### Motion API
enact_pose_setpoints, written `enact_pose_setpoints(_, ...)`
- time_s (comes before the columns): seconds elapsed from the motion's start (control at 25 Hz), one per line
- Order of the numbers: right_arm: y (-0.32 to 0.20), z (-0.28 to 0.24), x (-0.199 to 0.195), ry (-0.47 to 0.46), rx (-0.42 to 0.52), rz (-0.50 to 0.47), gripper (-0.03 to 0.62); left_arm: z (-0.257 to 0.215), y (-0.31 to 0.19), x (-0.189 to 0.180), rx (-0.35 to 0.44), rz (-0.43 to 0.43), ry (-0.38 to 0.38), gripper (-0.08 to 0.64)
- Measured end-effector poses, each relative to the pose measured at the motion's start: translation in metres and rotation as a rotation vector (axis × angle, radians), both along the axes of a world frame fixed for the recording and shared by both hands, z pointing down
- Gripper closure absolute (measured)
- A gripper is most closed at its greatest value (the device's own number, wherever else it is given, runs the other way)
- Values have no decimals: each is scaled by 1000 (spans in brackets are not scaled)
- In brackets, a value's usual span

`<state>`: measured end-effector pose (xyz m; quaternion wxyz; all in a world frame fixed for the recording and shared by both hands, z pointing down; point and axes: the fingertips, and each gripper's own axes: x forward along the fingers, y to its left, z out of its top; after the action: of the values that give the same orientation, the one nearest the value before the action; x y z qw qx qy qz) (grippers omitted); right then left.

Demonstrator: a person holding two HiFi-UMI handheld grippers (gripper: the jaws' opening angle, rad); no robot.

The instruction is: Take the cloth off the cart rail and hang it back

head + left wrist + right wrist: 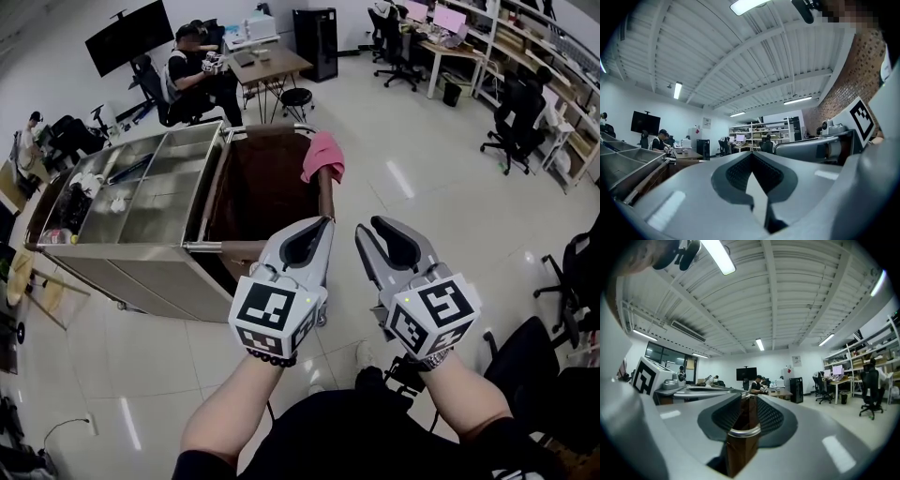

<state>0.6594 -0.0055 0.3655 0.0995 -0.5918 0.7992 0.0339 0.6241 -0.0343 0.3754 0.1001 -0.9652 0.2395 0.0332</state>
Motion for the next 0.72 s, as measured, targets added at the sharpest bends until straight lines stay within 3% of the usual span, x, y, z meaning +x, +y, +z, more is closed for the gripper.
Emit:
enact_pose_setpoints(0.2, -47, 22, 28, -19, -28, -28, 497, 15, -38, 25, -19, -34, -15, 558)
enact_pose_setpoints(0.72, -208, 98, 99, -17, -186, -160, 407, 37, -156, 96, -55, -201, -45, 558)
